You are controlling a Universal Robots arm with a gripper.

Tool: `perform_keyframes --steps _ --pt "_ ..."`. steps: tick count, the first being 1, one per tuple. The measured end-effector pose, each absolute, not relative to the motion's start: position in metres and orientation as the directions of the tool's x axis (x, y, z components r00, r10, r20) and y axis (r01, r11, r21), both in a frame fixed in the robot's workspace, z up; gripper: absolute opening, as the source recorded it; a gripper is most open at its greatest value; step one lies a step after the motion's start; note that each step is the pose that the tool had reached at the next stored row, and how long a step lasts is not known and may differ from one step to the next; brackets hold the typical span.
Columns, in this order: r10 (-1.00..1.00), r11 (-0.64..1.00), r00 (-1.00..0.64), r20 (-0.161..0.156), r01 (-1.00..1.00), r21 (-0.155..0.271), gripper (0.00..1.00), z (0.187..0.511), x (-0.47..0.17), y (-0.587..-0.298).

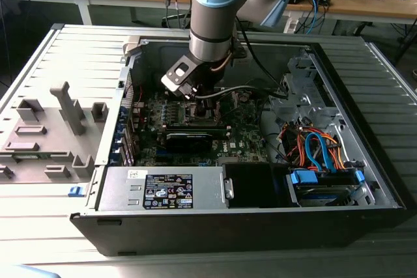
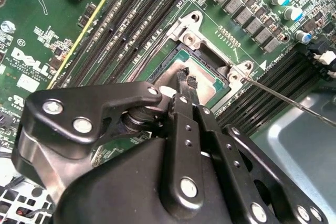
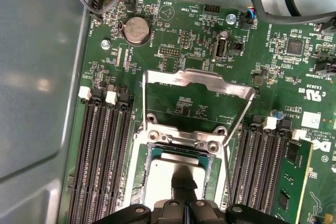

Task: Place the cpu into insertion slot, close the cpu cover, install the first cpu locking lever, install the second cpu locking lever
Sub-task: 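Place the cpu into insertion slot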

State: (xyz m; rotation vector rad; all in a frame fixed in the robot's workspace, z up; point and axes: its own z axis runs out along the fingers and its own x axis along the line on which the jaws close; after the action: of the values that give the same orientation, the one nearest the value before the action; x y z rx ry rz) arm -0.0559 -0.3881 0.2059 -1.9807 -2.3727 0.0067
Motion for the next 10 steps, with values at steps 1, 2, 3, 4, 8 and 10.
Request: perform_keyframes --steps 1,2,3,4,8,10 --pt "0.983 0.179 -0.178 0.036 0.983 -0.036 0.11 0.206 -0.056 -0.387" --pt "0.983 0.179 -0.178 0.036 0.983 -0.035 0.11 0.207 -0.056 -0.387" --pt "0.983 0.179 -0.178 0.034 0.983 -0.035 0.11 0.209 -0.056 -0.387" --pt "0.984 0.179 -0.178 0.028 0.983 -0.037 0.11 0.217 -0.056 -0.387" --pt "0.984 0.178 -0.178 0.016 0.983 -0.043 0.11 0.223 -0.054 -0.387" --pt "0.984 0.178 -0.178 0.014 0.983 -0.052 0.11 0.223 -0.05 -0.387"
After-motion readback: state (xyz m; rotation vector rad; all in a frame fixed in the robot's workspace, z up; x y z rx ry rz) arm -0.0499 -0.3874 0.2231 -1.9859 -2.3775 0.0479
